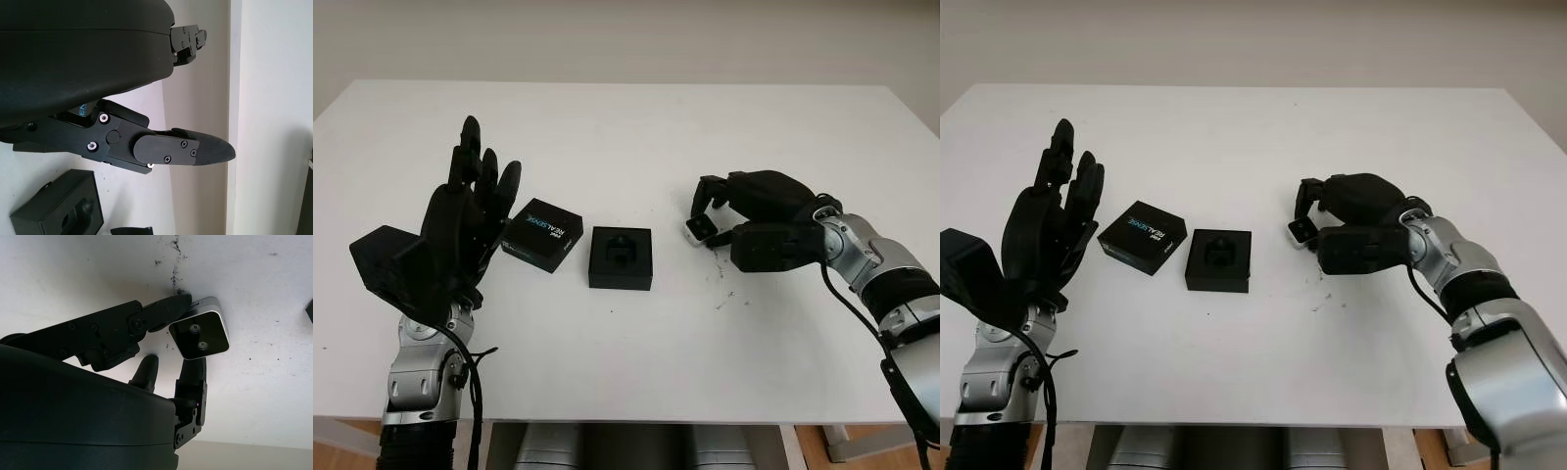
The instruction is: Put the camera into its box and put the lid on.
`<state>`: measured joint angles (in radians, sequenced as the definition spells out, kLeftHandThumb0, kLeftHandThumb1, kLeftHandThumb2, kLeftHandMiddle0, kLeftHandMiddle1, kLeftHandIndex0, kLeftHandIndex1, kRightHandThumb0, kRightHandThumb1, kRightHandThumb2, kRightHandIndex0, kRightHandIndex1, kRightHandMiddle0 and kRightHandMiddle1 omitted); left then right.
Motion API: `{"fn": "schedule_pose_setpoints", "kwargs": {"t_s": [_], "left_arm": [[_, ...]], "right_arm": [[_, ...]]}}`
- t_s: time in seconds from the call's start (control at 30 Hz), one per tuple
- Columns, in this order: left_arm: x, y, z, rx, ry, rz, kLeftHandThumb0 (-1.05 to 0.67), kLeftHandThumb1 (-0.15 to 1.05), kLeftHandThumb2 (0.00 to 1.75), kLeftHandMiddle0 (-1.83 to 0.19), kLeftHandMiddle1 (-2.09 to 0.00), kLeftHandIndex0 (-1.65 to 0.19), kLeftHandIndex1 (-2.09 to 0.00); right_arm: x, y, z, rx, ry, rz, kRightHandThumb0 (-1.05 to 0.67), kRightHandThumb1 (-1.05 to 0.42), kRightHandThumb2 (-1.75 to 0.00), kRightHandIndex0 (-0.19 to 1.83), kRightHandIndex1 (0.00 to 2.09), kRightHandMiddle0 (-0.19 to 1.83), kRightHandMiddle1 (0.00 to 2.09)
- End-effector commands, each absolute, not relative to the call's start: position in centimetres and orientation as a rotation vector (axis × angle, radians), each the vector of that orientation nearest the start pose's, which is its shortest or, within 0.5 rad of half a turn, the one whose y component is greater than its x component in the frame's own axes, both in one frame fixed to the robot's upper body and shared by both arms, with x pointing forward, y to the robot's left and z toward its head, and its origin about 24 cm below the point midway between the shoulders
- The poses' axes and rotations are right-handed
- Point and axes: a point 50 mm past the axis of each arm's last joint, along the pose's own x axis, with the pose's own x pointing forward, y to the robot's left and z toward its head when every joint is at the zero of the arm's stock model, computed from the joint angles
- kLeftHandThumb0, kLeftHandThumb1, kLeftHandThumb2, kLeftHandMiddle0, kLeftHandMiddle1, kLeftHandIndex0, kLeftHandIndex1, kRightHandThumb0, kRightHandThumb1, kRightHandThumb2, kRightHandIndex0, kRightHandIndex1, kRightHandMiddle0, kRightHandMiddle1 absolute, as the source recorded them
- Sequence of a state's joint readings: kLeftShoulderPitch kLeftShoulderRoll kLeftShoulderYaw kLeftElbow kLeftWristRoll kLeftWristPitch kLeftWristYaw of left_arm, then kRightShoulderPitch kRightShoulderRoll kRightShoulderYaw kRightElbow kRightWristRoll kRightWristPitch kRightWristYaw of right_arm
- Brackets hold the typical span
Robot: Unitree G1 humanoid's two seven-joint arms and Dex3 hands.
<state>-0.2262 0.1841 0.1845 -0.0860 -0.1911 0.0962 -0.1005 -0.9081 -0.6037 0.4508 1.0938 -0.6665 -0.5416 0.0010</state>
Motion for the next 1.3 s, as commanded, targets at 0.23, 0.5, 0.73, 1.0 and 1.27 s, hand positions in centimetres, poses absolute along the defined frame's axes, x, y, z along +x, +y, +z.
{"fn": "schedule_pose_setpoints", "kwargs": {"t_s": [0.23, 0.5, 0.73, 1.0, 1.27], "left_arm": [[28.9, 20.5, 12.5, -0.024, -0.239, 0.0, -0.68, 1.05, 0.23, 0.1, -0.05, 0.13, -0.05], [28.8, 20.7, 12.6, -0.025, -0.234, 0.0, -0.66, 1.05, 0.21, 0.11, -0.05, 0.13, -0.05], [28.8, 20.7, 12.6, -0.012, -0.232, -0.005, -0.67, 1.05, 0.22, 0.11, -0.05, 0.13, -0.05], [28.9, 20.6, 12.6, -0.016, -0.227, -0.016, -0.66, 1.05, 0.23, 0.12, -0.05, 0.14, -0.05], [28.9, 20.7, 12.6, -0.016, -0.223, -0.019, -0.67, 1.05, 0.23, 0.13, -0.05, 0.15, -0.05]], "right_arm": [[38.0, -21.8, 11.6, -1.365, -0.166, 0.369, -0.36, -0.99, -0.05, 0.21, 0.8, 0.29, 1.64], [38.0, -22.4, 11.5, -1.26, -0.14, 0.309, -0.35, -0.96, -0.05, 0.24, 0.61, 0.3, 1.74], [38.1, -22.9, 12.9, -1.202, -0.169, 0.289, -0.33, -0.96, -0.05, 0.3, 0.37, 0.28, 1.78], [38.1, -23.1, 14.5, -1.107, -0.205, 0.271, -0.29, -0.94, -0.05, 0.38, 0.19, 0.33, 1.65], [37.9, -23.2, 15.0, -0.981, -0.18, 0.273, -0.27, -0.97, -0.06, 0.35, 0.11, 0.29, 1.72]]}}
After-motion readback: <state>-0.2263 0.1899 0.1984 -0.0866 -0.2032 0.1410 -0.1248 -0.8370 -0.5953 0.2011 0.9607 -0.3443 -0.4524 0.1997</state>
